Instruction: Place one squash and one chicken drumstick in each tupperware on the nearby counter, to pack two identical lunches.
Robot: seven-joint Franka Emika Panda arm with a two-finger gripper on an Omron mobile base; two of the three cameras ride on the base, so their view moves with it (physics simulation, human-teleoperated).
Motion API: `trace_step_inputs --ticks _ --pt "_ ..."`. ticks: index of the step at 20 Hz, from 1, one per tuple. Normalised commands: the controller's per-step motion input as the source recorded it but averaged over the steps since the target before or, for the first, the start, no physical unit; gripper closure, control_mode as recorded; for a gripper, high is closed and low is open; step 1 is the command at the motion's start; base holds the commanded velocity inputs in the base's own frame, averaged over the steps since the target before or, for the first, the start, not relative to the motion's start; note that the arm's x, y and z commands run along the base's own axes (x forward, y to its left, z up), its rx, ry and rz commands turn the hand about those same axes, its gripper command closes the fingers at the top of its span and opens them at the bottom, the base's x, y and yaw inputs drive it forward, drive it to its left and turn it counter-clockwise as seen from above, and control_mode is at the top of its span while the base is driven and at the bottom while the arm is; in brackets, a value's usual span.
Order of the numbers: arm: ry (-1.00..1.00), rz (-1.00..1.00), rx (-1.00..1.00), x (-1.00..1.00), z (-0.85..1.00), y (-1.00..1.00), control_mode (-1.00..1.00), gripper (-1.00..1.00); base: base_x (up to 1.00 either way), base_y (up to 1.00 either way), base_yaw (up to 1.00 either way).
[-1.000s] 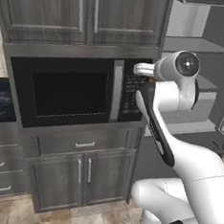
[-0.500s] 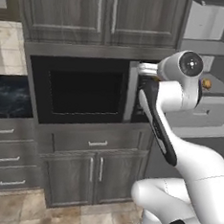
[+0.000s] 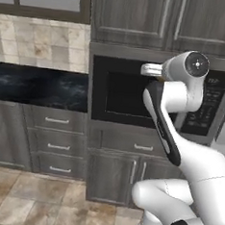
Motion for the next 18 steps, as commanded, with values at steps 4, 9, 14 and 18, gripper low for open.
trace_step_inputs --ticks 4,9,14,18 --pt "0.0 0.0 0.0 0.0 0.0 0.0 1.0 1.0 0.33 1.0 0.49" --pt "0.0 0.0 0.0 0.0 0.0 0.0 1.0 1.0 0.39 0.95 0.53" --pt "0.0 0.0 0.0 0.0 0.0 0.0 1.0 1.0 0.57 0.77 0.54" --pt "0.0 0.0 0.0 0.0 0.0 0.0 1.0 1.0 0.92 0.51 0.5"
